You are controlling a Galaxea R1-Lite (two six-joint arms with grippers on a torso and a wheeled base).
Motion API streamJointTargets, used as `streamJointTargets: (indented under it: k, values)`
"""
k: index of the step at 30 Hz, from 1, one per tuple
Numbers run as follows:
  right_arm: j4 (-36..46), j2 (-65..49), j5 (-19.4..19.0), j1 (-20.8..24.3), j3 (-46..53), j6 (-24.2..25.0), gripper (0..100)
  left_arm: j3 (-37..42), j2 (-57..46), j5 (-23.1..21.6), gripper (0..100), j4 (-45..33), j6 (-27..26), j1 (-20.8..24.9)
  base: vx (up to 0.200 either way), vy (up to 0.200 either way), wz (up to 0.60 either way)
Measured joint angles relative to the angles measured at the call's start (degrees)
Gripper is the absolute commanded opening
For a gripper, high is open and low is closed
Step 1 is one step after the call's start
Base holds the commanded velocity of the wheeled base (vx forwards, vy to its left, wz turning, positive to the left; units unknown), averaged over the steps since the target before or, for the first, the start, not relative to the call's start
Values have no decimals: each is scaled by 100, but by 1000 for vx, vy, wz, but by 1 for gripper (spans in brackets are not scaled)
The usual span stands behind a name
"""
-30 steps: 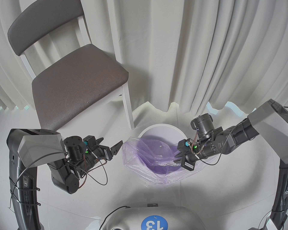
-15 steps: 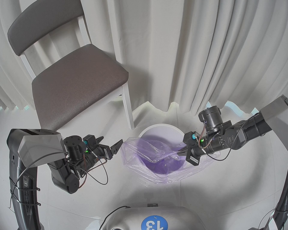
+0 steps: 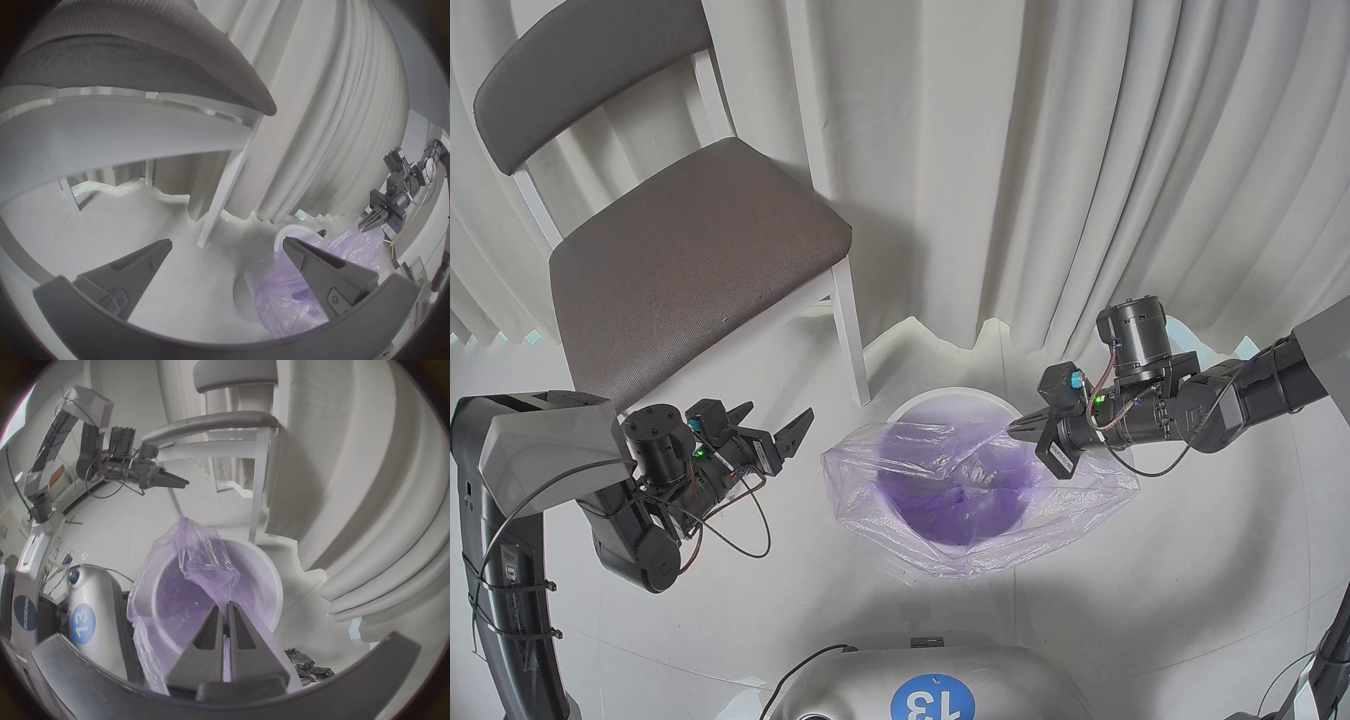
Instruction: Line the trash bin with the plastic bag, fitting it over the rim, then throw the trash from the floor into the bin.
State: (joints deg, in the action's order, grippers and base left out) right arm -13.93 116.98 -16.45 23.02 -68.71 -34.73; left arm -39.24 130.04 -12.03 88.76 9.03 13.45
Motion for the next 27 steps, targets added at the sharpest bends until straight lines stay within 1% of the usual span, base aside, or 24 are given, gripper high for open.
streamJointTargets:
  k: [4, 7, 12, 17, 21, 27]
  values:
    - [-416, 55, 2, 0, 0, 315, 0, 9, -74, 2, 100, -2, 7, -33, 0, 0, 0]
    - [-566, 94, 0, -23, -32, 503, 0, 9, -104, 0, 100, -2, 7, -35, 0, 0, 0]
    - [-803, 162, 2, -76, -87, 714, 0, 7, -127, -1, 100, -2, 7, -44, 0, 0, 0]
    - [-1209, 232, 5, -94, -117, 885, 0, 2, -132, 0, 100, -2, 10, -44, 0, 0, 0]
    - [-1387, 333, 17, -105, -243, 1117, 0, -12, -129, 40, 100, -2, 0, -44, 0, 0, 0]
    - [-1707, 516, 52, -76, -393, 1215, 0, -33, -123, 66, 100, 9, -6, -33, 0, 0, 0]
